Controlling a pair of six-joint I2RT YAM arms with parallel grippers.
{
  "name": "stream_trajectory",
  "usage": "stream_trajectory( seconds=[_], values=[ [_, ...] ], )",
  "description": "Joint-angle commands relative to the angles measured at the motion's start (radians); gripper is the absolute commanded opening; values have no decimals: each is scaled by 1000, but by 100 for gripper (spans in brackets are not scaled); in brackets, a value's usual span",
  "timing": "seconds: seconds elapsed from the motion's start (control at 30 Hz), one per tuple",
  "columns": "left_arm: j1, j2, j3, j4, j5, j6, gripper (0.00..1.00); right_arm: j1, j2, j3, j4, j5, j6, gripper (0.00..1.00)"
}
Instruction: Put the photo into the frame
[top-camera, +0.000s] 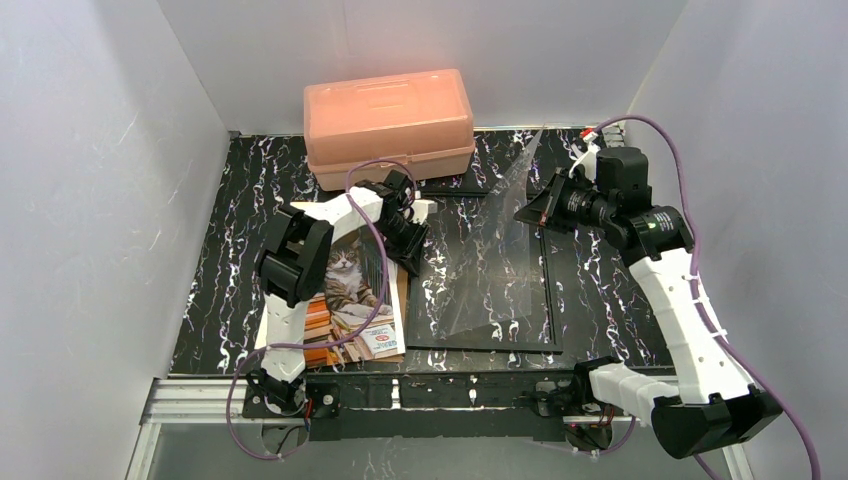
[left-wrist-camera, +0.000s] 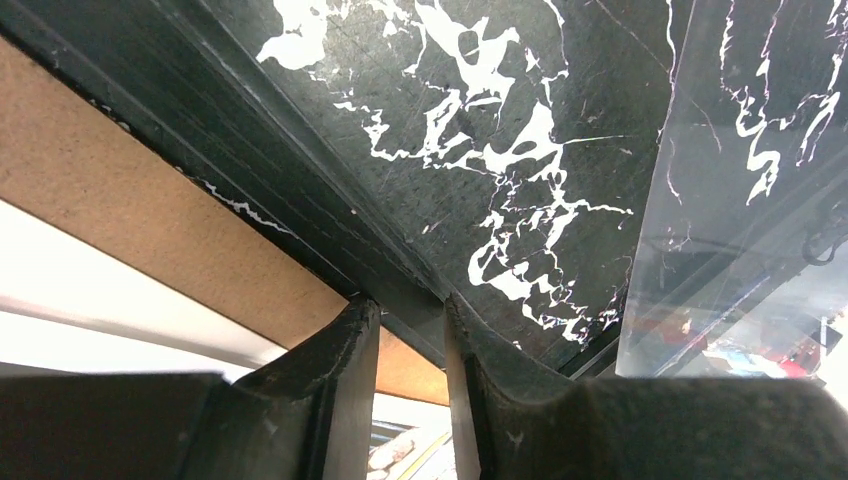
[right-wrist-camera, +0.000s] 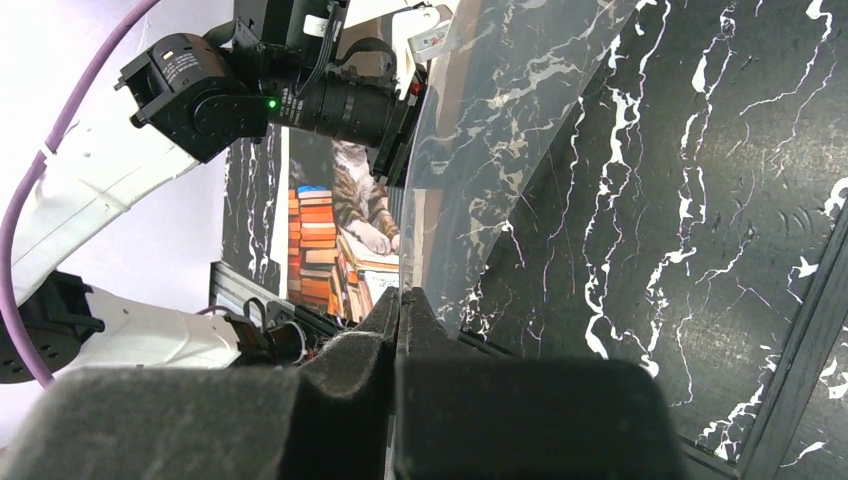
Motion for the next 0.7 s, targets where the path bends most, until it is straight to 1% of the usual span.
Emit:
stream_trajectory(
  seconds=[0.0, 0.23, 0.3, 0.5, 0.6, 0.67],
  values=[
    [-40, 37, -34, 34, -126, 80, 22, -2, -37, 53, 14, -30, -18, 1],
    [-79, 12, -81, 70, -233, 141, 18, -2, -59, 33, 3, -41, -14, 1],
    [-79, 8, -86, 74, -244, 147, 18, -2, -61, 34, 3, -42, -13, 1],
    [-77, -1, -56, 44, -181, 80, 17, -2, -66, 2, 44, -45, 14, 1],
    [-63, -27, -42, 34, -140, 13, 17, -2, -86, -57, 118, -54, 68, 1],
    [-45, -50, -44, 36, -111, -42, 19, -1, -100, -108, 184, -64, 111, 1]
  ],
)
